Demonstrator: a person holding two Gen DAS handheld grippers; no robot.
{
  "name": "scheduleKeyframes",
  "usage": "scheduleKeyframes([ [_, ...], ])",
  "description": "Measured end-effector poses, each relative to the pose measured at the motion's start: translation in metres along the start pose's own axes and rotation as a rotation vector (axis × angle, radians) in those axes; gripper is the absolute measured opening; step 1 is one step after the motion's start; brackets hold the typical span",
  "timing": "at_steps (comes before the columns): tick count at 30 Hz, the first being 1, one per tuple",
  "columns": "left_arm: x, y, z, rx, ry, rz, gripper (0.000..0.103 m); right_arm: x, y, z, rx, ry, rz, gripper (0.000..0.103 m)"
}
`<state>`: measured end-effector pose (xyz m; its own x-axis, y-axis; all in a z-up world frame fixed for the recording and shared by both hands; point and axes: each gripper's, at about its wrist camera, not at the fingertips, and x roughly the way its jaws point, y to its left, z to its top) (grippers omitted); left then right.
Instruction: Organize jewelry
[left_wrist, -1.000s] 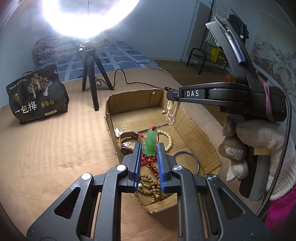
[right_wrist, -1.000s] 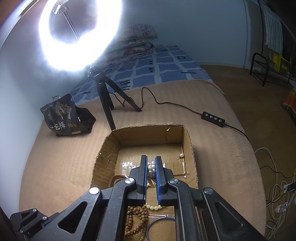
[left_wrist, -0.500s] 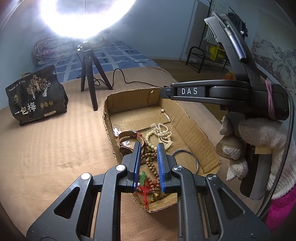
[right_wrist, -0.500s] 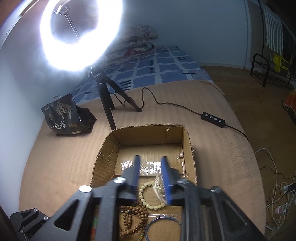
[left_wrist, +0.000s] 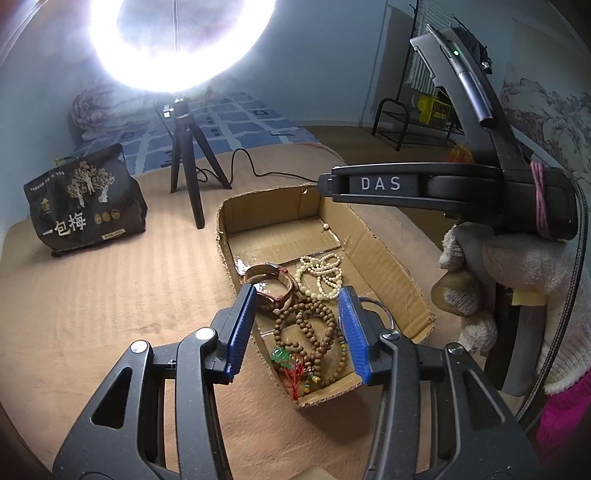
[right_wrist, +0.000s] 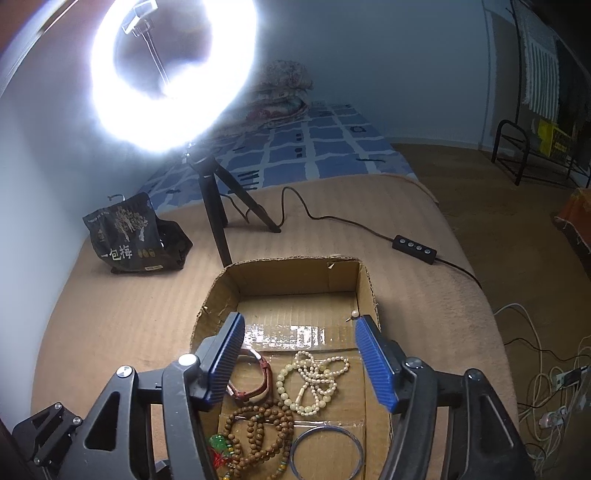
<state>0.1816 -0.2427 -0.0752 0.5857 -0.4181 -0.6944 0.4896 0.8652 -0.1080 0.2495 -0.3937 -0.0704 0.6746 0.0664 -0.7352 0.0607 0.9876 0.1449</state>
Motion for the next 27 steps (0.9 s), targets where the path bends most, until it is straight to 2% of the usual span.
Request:
scheduleKeyframes([
  [18,-0.077,0.002,-0.015,0.06,-0.091,0.01,0.047,-0.088,0.022,-0.014,-0.009,-0.114,-0.047,0.068],
  [27,-0.123,0.01,-0.025,0.06,-0.154,0.022,0.047,-0.137,0.041,-0.031,-0.025,-0.174,-0.08,0.075],
])
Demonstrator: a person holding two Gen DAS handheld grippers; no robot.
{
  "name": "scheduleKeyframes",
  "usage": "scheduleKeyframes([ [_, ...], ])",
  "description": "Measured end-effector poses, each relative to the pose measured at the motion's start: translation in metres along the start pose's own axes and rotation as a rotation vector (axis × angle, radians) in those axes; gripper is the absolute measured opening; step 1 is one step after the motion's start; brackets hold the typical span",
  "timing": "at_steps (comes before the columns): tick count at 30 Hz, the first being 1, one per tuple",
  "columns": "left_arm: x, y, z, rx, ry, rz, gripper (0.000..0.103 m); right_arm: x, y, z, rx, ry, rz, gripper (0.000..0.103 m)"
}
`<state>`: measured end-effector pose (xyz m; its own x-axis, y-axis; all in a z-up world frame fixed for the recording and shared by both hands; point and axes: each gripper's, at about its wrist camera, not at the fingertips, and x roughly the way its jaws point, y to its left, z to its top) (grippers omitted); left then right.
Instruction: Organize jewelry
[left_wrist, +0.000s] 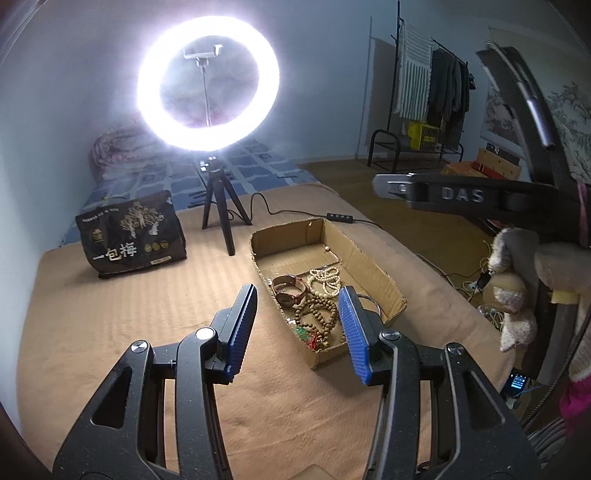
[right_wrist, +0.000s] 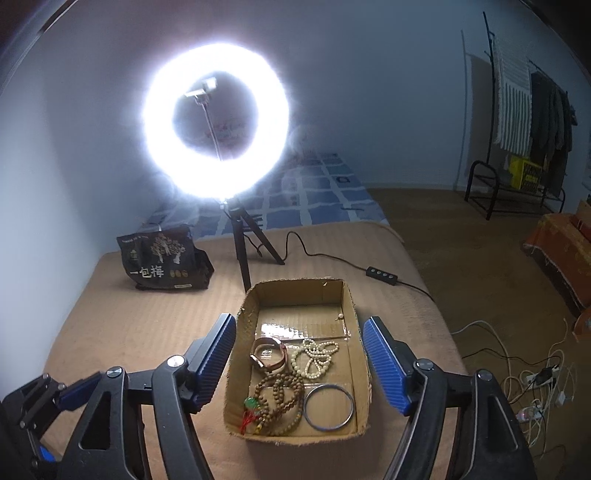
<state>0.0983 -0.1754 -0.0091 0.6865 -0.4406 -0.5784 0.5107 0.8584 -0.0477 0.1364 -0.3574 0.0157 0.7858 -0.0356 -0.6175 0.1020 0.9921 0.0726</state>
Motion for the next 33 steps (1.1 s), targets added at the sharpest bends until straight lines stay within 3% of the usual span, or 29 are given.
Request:
scheduleKeyframes([
  [7,-0.031,0.007,-0.009,0.006,-0.032,0.024,0.06,-0.046,0.011,-0.007,-0.007,-0.082,-0.032,0.089],
  [13,-0.049,0.007,-0.011,-0.009,-0.067,0.037,0.084,-0.071,0.012,-0.025,0.005,-0.133,-0.068,0.103],
  [18,-0.056,0.002,-0.013,0.008,-0.083,0.051,0.09,-0.08,0.01,-0.037,-0.004,-0.164,-0.126,0.103],
  [21,-0.058,0.001,-0.015,0.019,-0.097,0.066,0.1,-0.083,0.009,-0.042,-0.019,-0.171,-0.15,0.103],
  [33,-0.059,0.008,-0.013,-0.023,-0.098,0.128,0.102,-0.069,0.012,-0.05,-0.038,-0.146,-0.158,0.103],
])
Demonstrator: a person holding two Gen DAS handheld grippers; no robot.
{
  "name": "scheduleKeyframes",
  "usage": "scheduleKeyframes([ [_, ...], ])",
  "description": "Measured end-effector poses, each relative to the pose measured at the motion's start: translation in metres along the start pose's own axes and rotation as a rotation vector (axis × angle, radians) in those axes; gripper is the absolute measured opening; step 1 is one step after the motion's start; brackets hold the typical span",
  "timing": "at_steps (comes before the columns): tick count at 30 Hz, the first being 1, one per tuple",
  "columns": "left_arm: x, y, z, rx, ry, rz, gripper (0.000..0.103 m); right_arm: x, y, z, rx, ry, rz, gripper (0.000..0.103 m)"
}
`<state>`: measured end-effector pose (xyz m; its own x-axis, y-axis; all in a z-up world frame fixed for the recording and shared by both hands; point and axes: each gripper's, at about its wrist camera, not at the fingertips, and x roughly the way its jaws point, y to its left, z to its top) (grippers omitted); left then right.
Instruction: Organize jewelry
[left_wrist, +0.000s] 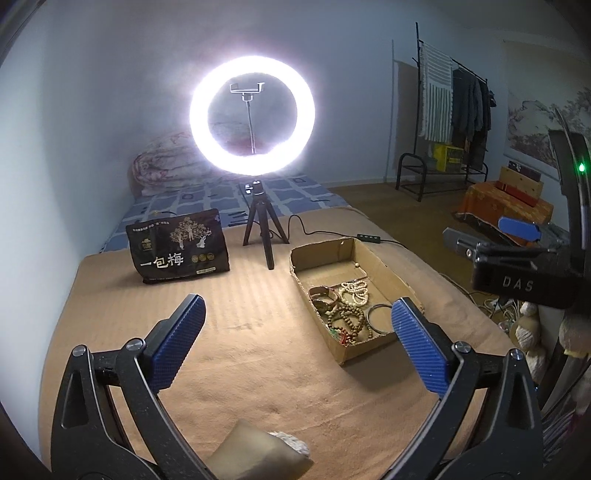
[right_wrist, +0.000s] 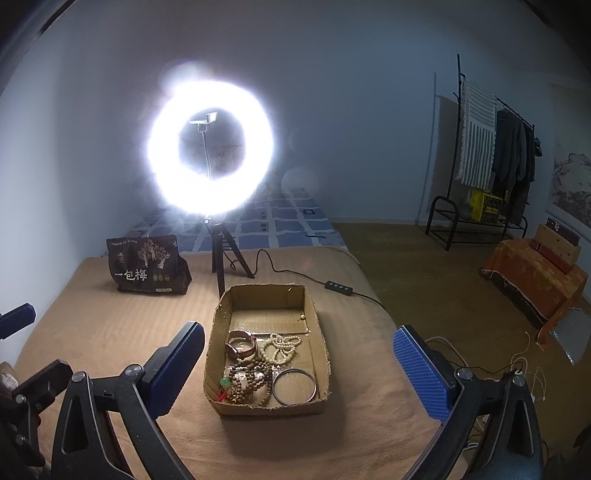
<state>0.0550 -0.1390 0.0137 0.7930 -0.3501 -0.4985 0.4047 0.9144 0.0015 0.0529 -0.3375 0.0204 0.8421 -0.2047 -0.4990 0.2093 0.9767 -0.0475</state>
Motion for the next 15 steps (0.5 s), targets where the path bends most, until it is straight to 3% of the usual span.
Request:
scheduleKeyframes([
  [15,0.002,-0.0028,0.0005,0.01,0.005,-0.003,0.103,0.0042,0.001,-0.0015,-0.002,0.015,0.011,0.103],
])
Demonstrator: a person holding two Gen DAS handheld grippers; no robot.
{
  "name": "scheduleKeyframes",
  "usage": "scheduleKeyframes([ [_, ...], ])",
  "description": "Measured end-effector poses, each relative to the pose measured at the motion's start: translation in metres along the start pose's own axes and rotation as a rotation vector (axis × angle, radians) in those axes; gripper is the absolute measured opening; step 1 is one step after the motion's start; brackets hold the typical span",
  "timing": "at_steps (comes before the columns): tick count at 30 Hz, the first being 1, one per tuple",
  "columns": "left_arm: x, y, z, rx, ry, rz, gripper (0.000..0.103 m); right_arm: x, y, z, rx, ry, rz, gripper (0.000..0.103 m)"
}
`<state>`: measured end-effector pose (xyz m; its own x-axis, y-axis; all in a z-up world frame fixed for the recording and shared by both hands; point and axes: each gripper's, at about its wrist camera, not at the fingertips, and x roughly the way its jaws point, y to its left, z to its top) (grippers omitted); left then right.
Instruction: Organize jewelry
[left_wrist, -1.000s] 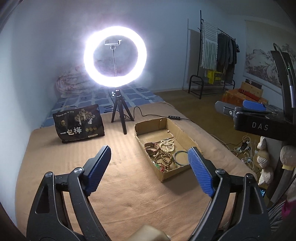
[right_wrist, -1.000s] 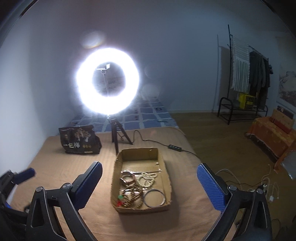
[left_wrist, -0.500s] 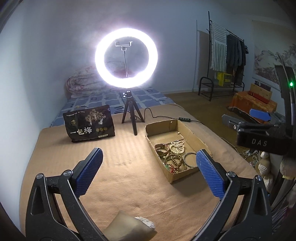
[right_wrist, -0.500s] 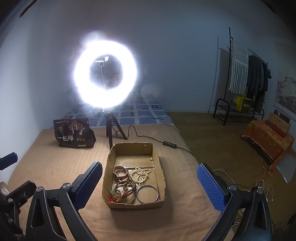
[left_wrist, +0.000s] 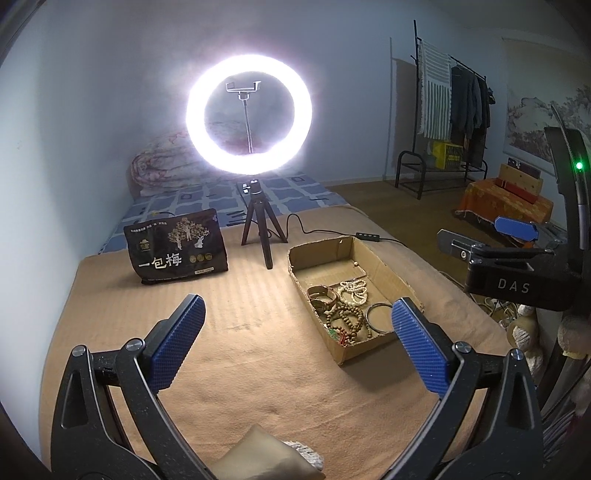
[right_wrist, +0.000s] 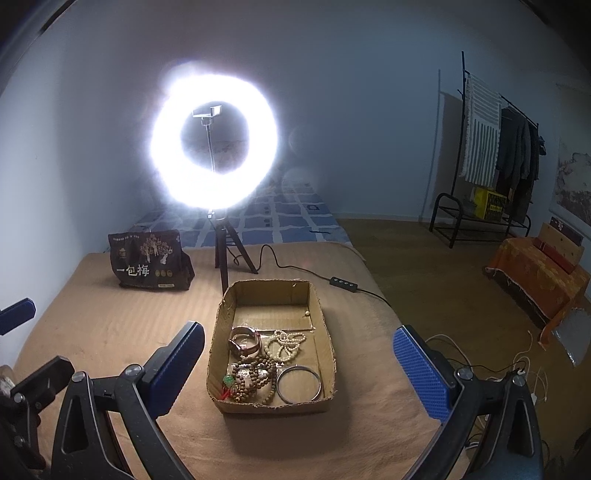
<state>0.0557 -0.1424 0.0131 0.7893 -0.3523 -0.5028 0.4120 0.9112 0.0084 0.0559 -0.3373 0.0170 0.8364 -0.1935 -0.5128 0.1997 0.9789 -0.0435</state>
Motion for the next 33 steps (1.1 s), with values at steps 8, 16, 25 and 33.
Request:
scheduleKeyframes([
  [8,0.0016,-0.0056,-0.0011,0.011,-0.001,-0.009,0.103,0.0015,-0.0027,-0.0007,-0.004,0.006,-0.009,0.103],
  [16,0.001,-0.0098,-0.0003,0.018,-0.005,-0.014,0.103,0.0008,-0.0036,-0.0006,-0.004,0.007,-0.009,0.103],
  [25,-0.0001,-0.0102,0.0006,0.021,-0.01,-0.014,0.103,0.0009,-0.0035,-0.0003,-0.005,0.007,-0.009,0.103],
  [33,-0.0003,-0.0106,0.0007,0.02,-0.011,-0.011,0.103,0.0022,-0.0014,-0.0014,-0.014,0.011,-0.007,0.103],
])
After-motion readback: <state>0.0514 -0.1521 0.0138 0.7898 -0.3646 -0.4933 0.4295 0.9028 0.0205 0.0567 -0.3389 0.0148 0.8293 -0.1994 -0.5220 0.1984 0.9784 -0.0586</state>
